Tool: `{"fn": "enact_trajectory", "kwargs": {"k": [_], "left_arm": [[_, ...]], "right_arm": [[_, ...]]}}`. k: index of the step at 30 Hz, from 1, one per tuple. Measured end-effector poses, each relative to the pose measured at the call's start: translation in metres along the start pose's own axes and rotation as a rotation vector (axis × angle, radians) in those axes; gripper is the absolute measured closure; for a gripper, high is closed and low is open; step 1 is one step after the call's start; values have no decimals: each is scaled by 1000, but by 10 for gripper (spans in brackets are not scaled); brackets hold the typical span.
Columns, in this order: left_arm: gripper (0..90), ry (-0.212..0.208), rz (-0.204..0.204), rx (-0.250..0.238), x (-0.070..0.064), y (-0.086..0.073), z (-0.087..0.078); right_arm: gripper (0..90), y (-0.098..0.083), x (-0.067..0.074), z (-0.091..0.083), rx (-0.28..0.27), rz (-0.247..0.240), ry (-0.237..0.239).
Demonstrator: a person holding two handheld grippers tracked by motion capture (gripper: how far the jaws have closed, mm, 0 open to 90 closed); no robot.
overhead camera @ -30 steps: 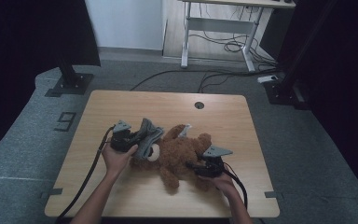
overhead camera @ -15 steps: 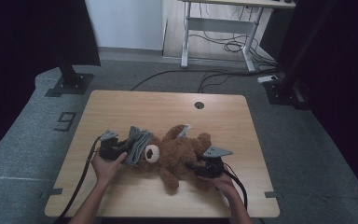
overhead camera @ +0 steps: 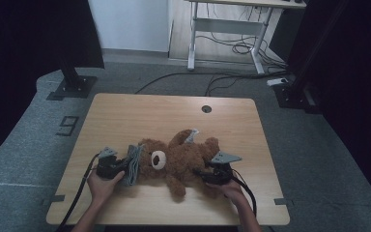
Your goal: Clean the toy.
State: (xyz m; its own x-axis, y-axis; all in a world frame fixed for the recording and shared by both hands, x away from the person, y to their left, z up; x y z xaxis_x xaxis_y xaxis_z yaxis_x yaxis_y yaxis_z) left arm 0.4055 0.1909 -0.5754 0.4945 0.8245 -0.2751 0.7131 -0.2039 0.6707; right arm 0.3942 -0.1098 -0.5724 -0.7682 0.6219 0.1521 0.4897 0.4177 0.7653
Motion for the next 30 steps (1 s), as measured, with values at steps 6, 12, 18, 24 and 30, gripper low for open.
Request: {"fn": "enact_trajectory", "kwargs": {"k": [6,12,18,24,30], "left_arm": [[771,-33,39,-151,-23,49,-27],[770,-80,116,-161,-59,88,-11],[767,-79,78,-90,-49,75,14],[769,-60,-5,-99,-20,47,11],[773,8,29,-47,-12,23,8]], "right_arm": [[508,0,0,0,-1,2,2],[507,0,0,0,-2,1,4],[507,0,0,0,-3,-2,4],[508,0,2,1,-1,-5,7],[509,-1,2,1,0,-3,8]]}}
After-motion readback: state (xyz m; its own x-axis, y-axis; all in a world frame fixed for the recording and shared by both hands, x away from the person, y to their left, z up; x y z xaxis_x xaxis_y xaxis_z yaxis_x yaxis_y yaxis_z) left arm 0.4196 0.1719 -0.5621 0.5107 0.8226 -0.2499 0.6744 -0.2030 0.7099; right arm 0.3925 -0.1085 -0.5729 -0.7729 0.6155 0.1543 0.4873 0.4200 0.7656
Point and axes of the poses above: each handheld gripper's, and its own axes: z roughly forward along the jaws, y roughly out of its top, x roughly to its left, the point moved 9 cm from there along z, roughly forward along the jaws, and after that the axes turned 11 degrees about x, right-handed, at the moved point
